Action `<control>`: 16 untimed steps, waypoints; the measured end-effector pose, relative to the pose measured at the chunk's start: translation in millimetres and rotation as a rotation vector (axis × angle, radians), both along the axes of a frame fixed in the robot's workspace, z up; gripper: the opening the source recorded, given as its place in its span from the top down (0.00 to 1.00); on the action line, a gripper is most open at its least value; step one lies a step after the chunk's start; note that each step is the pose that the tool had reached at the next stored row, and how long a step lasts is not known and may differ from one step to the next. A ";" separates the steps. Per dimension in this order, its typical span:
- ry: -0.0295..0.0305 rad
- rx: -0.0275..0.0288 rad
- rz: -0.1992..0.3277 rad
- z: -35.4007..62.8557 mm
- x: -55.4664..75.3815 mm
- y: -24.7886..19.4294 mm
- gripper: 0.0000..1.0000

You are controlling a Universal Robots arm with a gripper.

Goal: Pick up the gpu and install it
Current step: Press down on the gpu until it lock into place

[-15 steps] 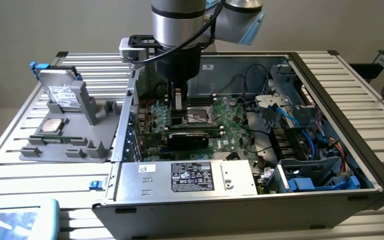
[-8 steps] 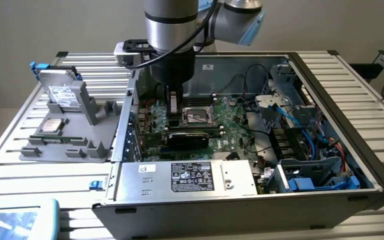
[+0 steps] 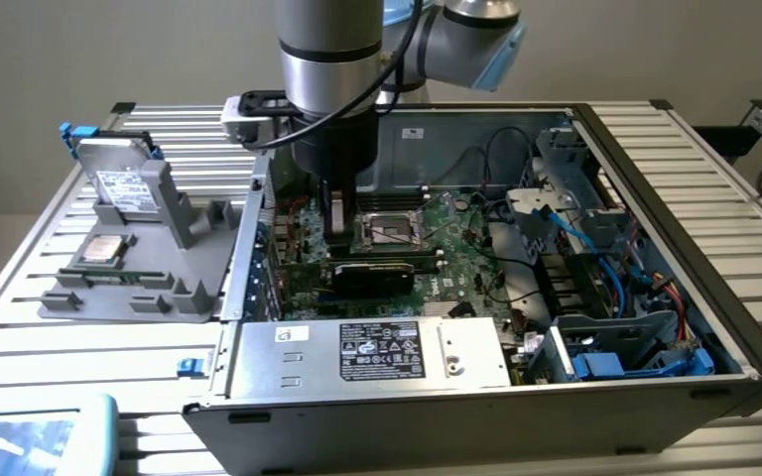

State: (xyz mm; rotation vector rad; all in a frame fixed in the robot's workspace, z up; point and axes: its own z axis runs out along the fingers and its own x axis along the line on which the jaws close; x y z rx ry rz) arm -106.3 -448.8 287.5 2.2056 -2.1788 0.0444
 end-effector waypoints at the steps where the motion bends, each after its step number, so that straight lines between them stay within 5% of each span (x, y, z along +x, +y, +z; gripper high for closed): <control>1: -0.0001 -0.0001 0.000 -1.6 -0.1 0.5 0.89; 8: -0.0016 -0.0002 -0.003 -12.6 -3.4 5.9 0.89; 16: -0.0070 -0.0010 -0.003 -21.5 -6.3 6.0 0.89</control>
